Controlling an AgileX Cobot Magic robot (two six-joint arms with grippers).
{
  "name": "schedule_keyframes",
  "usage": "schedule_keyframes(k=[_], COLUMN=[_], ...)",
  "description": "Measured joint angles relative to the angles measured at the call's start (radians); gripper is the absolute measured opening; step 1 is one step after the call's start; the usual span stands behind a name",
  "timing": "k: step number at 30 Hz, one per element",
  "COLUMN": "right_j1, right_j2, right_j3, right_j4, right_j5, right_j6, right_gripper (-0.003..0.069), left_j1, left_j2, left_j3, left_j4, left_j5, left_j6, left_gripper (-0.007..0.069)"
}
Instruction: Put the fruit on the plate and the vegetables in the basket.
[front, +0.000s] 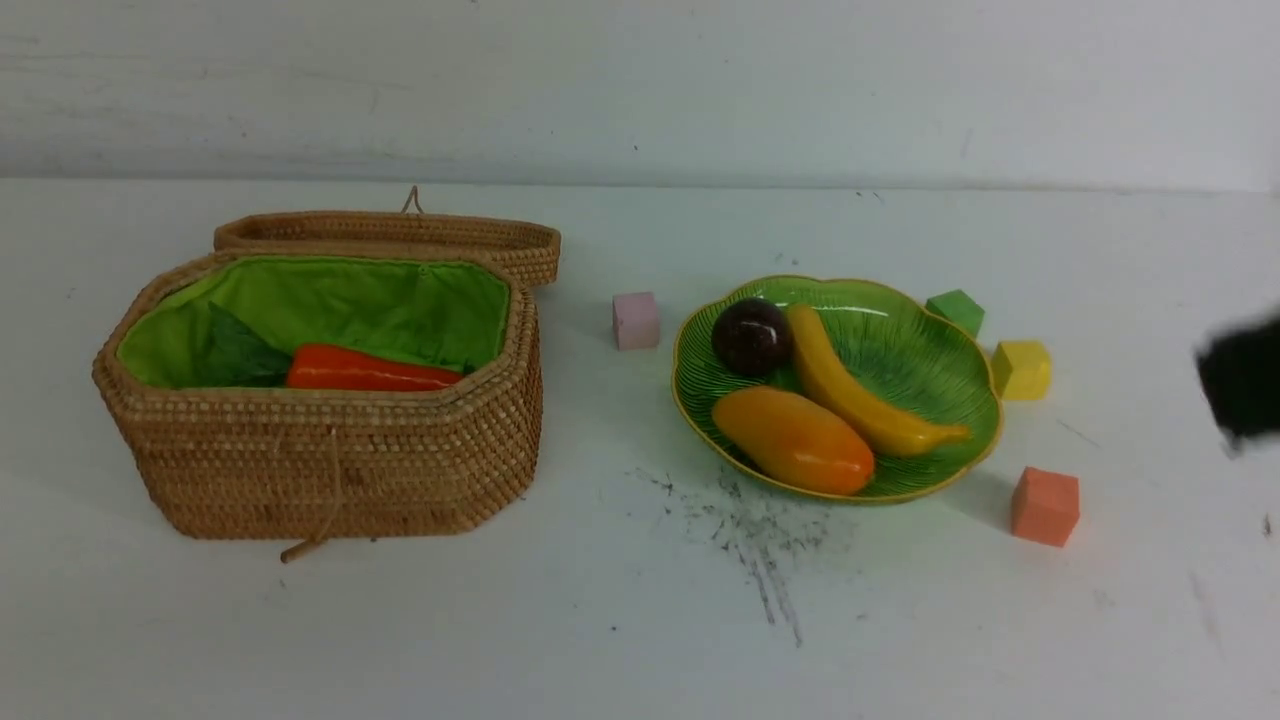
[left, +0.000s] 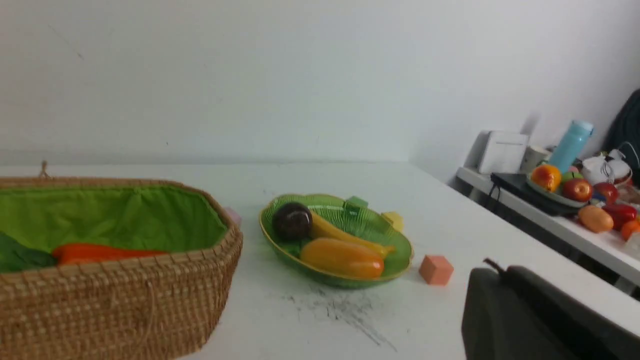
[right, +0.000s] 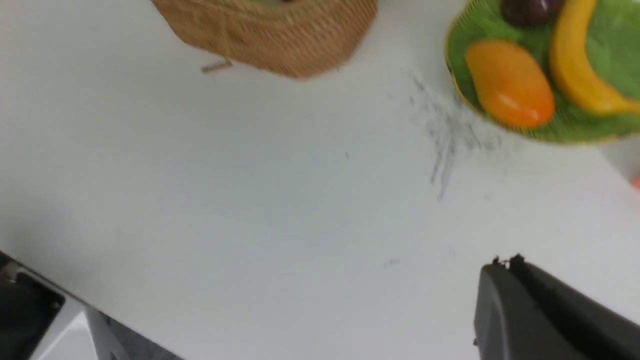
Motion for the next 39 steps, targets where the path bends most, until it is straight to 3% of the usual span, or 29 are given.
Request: schedule_keyframes(k=[3,8,28,32,36,39], right_j1=[0.0,0.0,-0.002,-0.154,-0.4,-0.516], right_j2=[-0.194,-0.402,-0.463,-0.529,-0.661,-0.755], right_j3=[0.254,0.427,0.481,0.536,0.748,0.899], right_j4=[-0.018,-0.041,-0.085,-0.106,-0.037,-0.007], right_j5=[-0.037,-0.079,0.0,-0.087,-0.385,-0.575], right_j6=[0.083,0.126,0.13,0.082,-0.151,-0.265], right_gripper=[0.0002,0.0006,0.0036,0.0006,-0.0019,-0.0019], left_j1=[0.0,0.0,0.0,0.0,0.0,0.0], left_j2=[0.0,0.0,0.0,0.0,0.0,0.0], left_j3=[0.06,0.121,0.224,0.224,0.224,0.224], left_j4=[-0.006,-0.014,-0.017,-0.017,-0.018,-0.018], left_j5=[-0.017,-0.026,0.002,0.005,0.006,0.007], left_j6=[0.001,0.001,0.001,0.001,0.001,0.001], left_gripper=[-0.0013,-0.0013,-0.0013,-0.0013,-0.0013,-0.0013])
